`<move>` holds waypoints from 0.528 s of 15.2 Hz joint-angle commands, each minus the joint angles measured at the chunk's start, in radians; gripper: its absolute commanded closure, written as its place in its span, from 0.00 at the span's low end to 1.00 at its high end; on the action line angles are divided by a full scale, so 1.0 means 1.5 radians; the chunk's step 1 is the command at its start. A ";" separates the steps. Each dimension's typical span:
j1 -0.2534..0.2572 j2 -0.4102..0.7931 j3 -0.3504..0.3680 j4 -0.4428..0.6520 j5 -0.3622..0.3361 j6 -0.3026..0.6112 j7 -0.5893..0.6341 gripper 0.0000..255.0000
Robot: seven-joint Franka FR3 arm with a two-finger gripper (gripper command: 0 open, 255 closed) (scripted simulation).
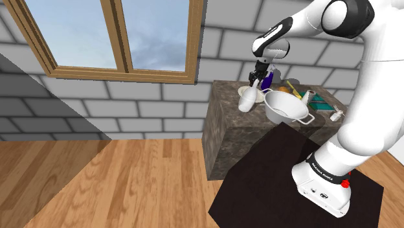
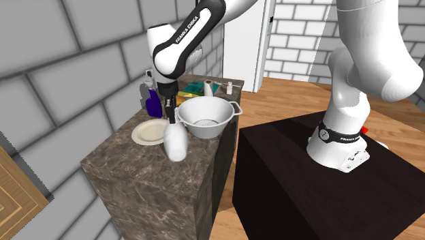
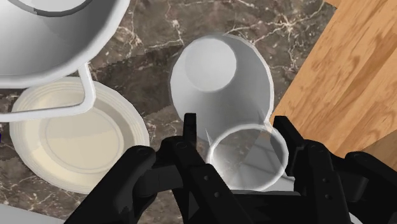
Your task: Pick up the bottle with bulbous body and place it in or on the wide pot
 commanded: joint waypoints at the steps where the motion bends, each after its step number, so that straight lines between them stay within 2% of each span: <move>1: 0.003 -0.015 -0.004 -0.002 -0.007 -0.012 0.004 1.00; 8: 0.012 -0.056 -0.017 0.006 -0.028 -0.060 0.018 1.00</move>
